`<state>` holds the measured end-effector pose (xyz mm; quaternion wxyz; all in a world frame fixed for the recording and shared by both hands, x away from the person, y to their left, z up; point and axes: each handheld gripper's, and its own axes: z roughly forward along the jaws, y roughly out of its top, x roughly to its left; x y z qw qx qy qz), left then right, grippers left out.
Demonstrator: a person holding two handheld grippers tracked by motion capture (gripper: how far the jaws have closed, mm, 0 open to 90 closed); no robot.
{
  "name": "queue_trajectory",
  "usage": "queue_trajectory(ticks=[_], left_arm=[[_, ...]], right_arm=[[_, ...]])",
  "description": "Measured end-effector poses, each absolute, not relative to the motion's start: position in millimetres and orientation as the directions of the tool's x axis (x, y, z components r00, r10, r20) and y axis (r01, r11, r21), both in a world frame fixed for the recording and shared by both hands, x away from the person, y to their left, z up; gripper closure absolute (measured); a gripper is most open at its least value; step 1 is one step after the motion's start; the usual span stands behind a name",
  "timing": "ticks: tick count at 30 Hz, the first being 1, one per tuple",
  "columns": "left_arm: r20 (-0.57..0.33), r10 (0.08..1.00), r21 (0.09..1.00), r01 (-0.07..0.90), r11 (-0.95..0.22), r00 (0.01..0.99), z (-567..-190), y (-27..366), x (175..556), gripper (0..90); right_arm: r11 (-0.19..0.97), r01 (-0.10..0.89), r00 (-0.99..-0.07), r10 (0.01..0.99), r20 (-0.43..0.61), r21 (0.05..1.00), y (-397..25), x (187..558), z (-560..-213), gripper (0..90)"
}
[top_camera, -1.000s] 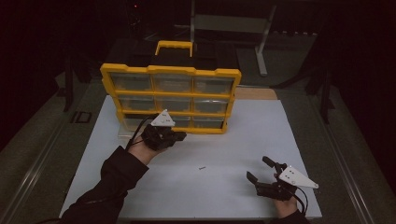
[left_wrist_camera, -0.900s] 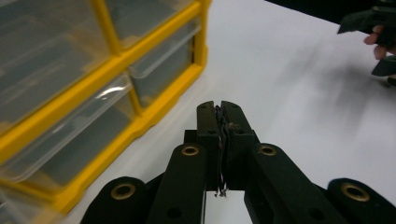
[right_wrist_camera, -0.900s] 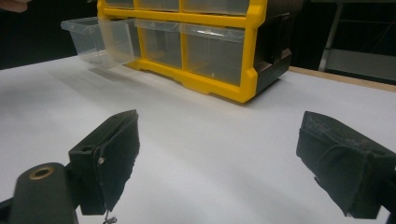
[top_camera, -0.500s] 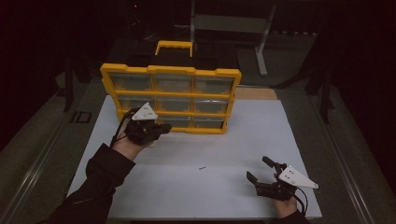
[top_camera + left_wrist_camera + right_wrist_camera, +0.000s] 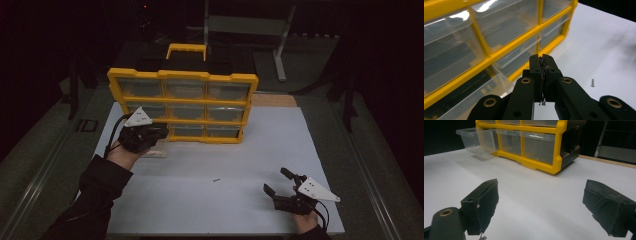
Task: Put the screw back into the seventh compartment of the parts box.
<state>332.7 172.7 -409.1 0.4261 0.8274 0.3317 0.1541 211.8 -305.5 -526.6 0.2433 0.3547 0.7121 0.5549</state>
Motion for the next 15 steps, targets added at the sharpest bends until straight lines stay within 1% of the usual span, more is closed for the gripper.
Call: queue_trajectory(ticks=[15], left_arm=[[-0.019, 0.755, 0.801, 0.461, -0.381, 0.655, -420.4, 191.6, 334.1, 86.5]], right_arm=[[0.135, 0.240, -0.631, 0.775, 0.048, 0.961, -304.9, 212.1, -527.4, 13.2]])
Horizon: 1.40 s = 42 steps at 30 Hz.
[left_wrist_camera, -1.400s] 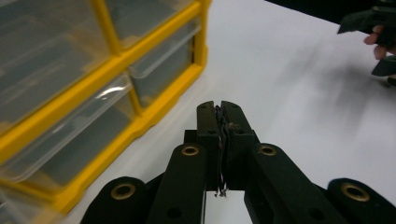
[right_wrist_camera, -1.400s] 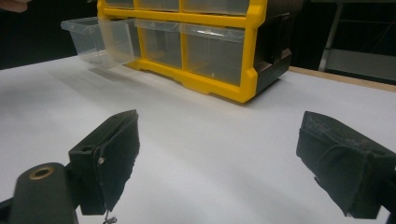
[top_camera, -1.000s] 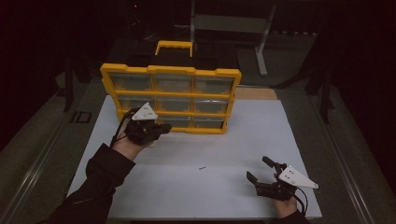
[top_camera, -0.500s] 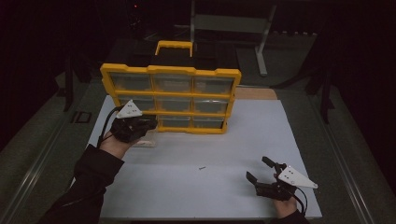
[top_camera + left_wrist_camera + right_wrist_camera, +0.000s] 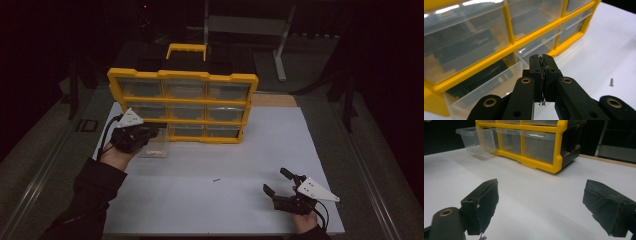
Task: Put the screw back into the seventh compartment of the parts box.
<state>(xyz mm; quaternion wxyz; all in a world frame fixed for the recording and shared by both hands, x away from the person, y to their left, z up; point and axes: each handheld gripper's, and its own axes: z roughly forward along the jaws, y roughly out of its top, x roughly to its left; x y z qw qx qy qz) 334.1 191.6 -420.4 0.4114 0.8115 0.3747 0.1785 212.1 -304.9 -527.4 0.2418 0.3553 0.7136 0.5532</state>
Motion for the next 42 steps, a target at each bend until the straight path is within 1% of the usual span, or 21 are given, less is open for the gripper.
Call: queue_trajectory(ticks=[7, 11, 15, 20, 28, 34, 35, 36, 37, 39, 40, 41, 42], left_arm=[[-0.024, 0.786, 0.790, 0.493, -0.364, 0.618, -428.1, 200.3, 334.8, 86.5], [-0.042, 0.801, 0.774, 0.526, -0.353, 0.598, -433.3, 205.4, 337.0, 86.5], [-0.027, 0.812, 0.751, 0.548, -0.368, 0.583, -437.0, 208.1, 340.3, 86.5], [-0.033, 0.821, 0.721, 0.582, -0.375, 0.570, -440.9, 208.2, 345.1, 86.4], [-0.029, 0.840, 0.632, 0.661, -0.404, 0.542, -450.3, 203.1, 357.6, 86.3], [-0.040, 0.851, 0.616, 0.683, -0.392, 0.524, -455.0, 202.5, 362.2, 85.7], [-0.055, 0.855, 0.628, 0.683, -0.372, 0.516, -454.7, 203.7, 362.5, 82.9], [-0.059, 0.857, 0.640, 0.678, -0.362, 0.512, -454.0, 204.1, 361.9, 74.8], [-0.062, 0.867, 0.647, 0.681, -0.343, 0.495, -452.9, 204.4, 361.6, 73.1], [-0.079, 0.871, 0.654, 0.685, -0.321, 0.485, -451.5, 205.2, 361.5, 58.7], [-0.086, 0.873, 0.675, 0.672, -0.303, 0.480, -447.6, 206.3, 359.8, 58.7], [-0.091, 0.874, 0.684, 0.668, -0.294, 0.478, -445.6, 206.3, 359.1, 56.0], [-0.105, 0.866, 0.690, 0.663, -0.291, 0.488, -443.7, 206.7, 358.5, 51.0]], right_arm=[[0.138, 0.240, -0.629, 0.776, 0.045, 0.961, -304.5, 211.9, -527.5, 13.1], [0.137, 0.242, -0.628, 0.777, 0.048, 0.961, -304.8, 212.0, -527.7, 13.2], [0.137, 0.241, -0.629, 0.776, 0.047, 0.961, -304.5, 212.1, -527.7, 13.1], [0.136, 0.240, -0.629, 0.776, 0.047, 0.961, -304.7, 211.9, -527.5, 13.1], [0.136, 0.241, -0.629, 0.776, 0.048, 0.961, -305.0, 211.8, -527.5, 13.1], [0.136, 0.242, -0.629, 0.776, 0.049, 0.961, -305.4, 211.8, -527.5, 13.1], [0.136, 0.241, -0.629, 0.776, 0.048, 0.961, -305.4, 211.7, -527.4, 13.1], [0.136, 0.241, -0.630, 0.775, 0.048, 0.961, -305.4, 211.6, -527.4, 13.2], [0.136, 0.241, -0.630, 0.775, 0.048, 0.961, -305.4, 211.5, -527.3, 13.2], [0.136, 0.241, -0.629, 0.776, 0.048, 0.961, -305.5, 211.5, -527.3, 13.2], [0.135, 0.241, -0.628, 0.776, 0.049, 0.961, -305.6, 211.5, -527.3, 13.2], [0.135, 0.241, -0.628, 0.776, 0.049, 0.961, -305.6, 211.6, -527.4, 13.1], [0.135, 0.241, -0.629, 0.776, 0.049, 0.961, -305.6, 211.5, -527.3, 13.1]])
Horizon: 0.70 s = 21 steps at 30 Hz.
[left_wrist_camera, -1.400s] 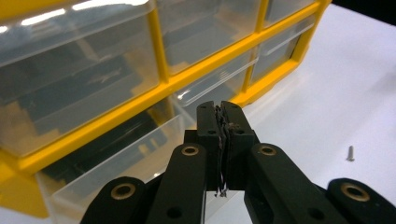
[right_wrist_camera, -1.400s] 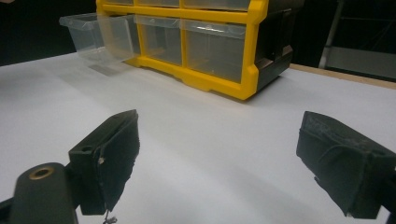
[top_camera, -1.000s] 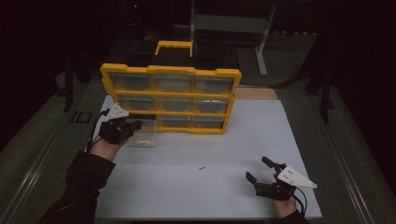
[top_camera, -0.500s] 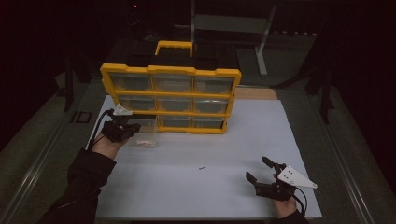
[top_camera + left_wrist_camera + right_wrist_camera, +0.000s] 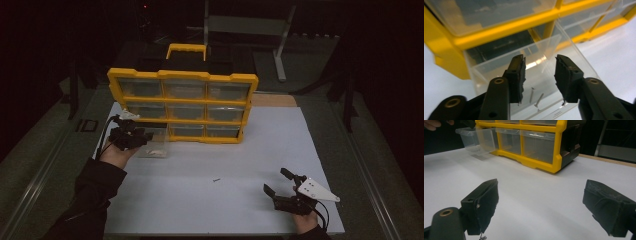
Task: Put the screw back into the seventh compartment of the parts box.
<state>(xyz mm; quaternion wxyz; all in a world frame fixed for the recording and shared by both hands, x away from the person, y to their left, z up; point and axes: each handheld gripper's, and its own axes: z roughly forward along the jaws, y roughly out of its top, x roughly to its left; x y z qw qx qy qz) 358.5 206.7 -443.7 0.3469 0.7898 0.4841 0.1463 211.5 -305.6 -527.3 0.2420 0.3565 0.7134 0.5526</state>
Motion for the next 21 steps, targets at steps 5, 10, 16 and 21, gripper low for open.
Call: queue_trajectory(ticks=[5, 10, 16, 21], left_arm=[[-0.103, 0.867, 0.717, 0.641, -0.275, 0.487, -435.0, 204.2, 353.7, 35.4], [-0.123, 0.837, 0.740, 0.612, -0.281, 0.533, -429.2, 198.8, 348.5, 20.2], [-0.151, 0.790, 0.753, 0.587, -0.298, 0.595, -424.9, 188.9, 343.5, 8.1], [-0.165, 0.746, 0.767, 0.560, -0.315, 0.646, -421.9, 178.0, 338.5, 1.9]], right_arm=[[0.135, 0.242, -0.629, 0.776, 0.049, 0.961, -305.6, 211.6, -527.3, 13.1], [0.135, 0.241, -0.629, 0.776, 0.049, 0.961, -305.5, 211.4, -527.2, 13.2], [0.134, 0.241, -0.629, 0.776, 0.050, 0.961, -305.6, 211.6, -527.3, 13.1], [0.134, 0.241, -0.629, 0.776, 0.049, 0.961, -305.6, 211.6, -527.4, 13.2]])
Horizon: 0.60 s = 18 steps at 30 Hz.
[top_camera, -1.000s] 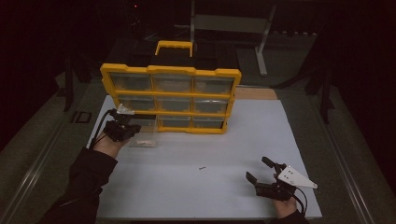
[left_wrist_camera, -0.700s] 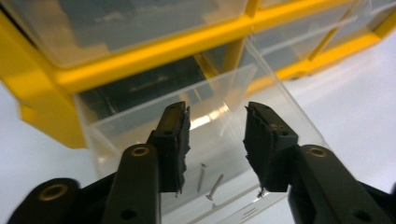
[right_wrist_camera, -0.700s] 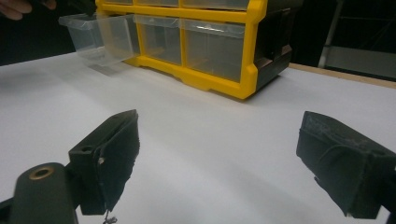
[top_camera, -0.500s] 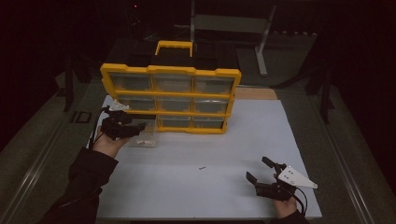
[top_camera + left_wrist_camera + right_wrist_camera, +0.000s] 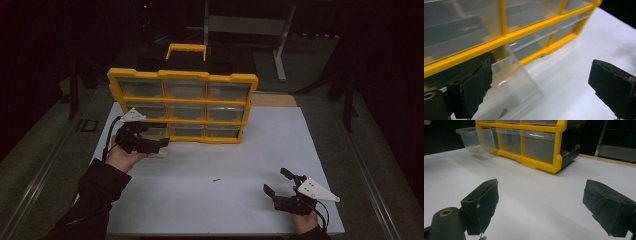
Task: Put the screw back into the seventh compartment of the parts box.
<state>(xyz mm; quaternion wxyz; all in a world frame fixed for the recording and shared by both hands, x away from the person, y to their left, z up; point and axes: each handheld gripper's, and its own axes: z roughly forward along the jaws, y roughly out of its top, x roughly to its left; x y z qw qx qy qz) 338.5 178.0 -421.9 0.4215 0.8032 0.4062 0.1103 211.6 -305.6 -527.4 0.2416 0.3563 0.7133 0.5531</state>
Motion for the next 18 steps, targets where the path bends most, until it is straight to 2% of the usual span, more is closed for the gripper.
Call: queue_trajectory(ticks=[18], left_arm=[[-0.176, 0.634, 0.801, 0.484, -0.352, 0.753, -420.9, 138.9, 323.9, 0.9]], right_arm=[[0.133, 0.241, -0.631, 0.774, 0.051, 0.962, -305.8, 211.6, -527.2, 13.1]])
